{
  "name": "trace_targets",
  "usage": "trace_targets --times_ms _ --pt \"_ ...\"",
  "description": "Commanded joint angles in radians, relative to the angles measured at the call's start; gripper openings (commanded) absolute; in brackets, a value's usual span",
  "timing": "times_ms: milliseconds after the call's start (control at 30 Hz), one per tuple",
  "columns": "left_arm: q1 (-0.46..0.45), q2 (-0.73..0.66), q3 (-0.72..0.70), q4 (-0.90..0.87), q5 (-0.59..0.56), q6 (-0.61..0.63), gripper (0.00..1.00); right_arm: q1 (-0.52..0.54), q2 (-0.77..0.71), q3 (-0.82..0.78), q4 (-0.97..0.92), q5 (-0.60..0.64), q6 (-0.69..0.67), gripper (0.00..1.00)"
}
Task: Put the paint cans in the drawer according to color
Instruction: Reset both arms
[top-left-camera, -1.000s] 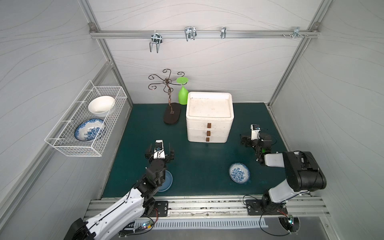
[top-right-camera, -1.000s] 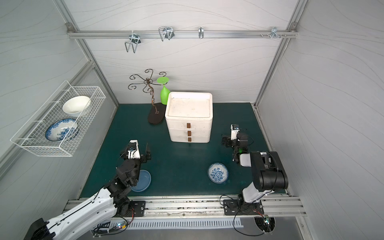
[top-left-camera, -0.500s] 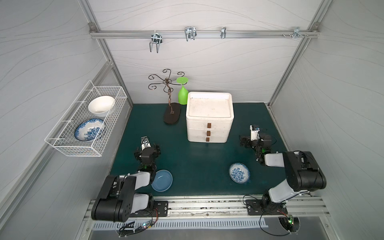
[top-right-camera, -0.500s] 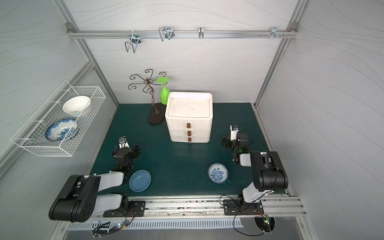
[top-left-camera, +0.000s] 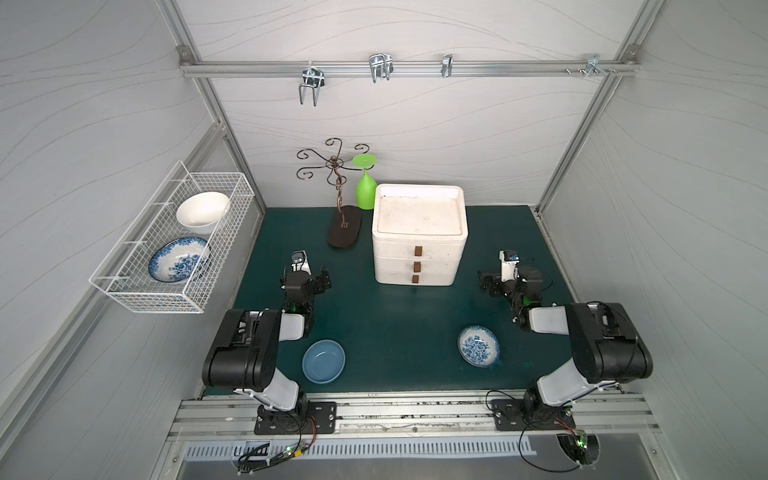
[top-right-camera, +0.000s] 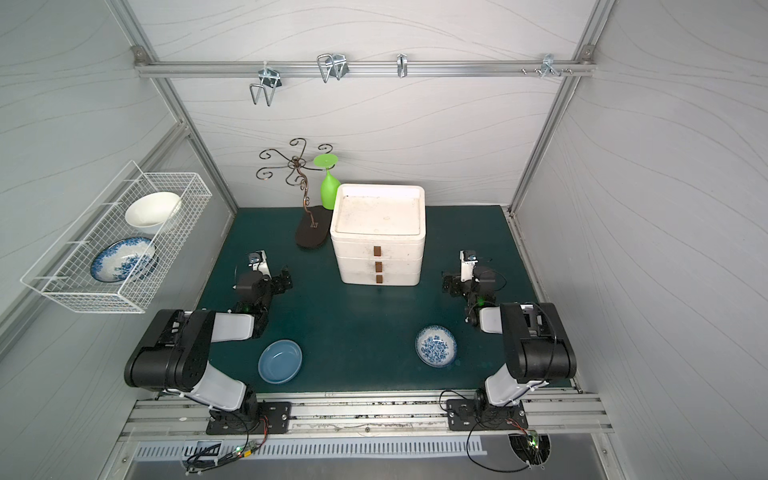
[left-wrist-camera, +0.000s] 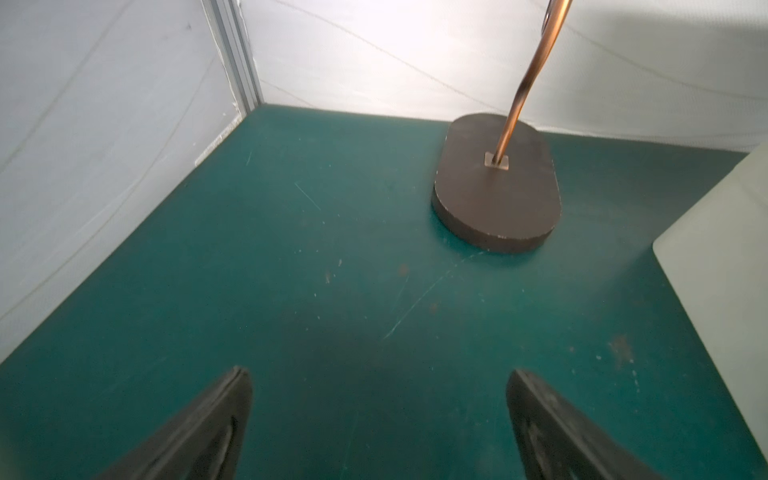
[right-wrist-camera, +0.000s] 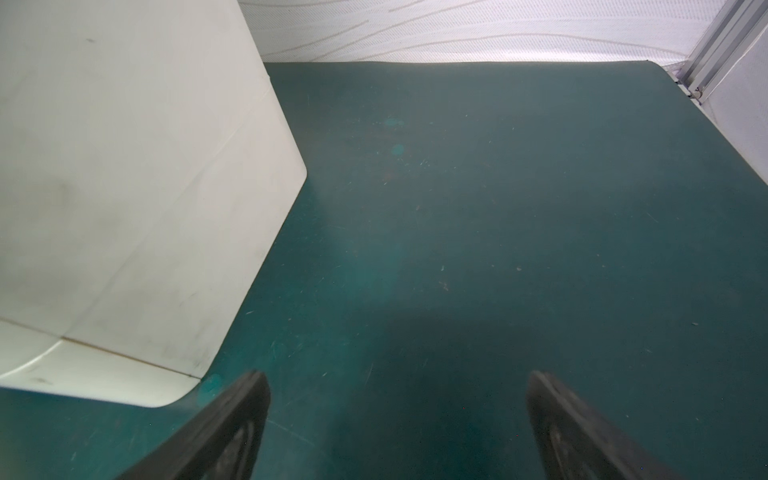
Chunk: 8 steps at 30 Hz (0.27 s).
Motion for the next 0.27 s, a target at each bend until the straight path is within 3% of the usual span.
trace_targets --times_ms 0,233 --pt "0.005 0.006 0.007 0.016 0.02 0.005 1.0 0.006 0.007 0.016 -0.013 0.0 -0.011 0.99" --pt "0.005 0.0 0.012 -0.006 0.022 0.003 1.0 0.016 0.0 0.0 0.007 0.014 -0.017 0.99"
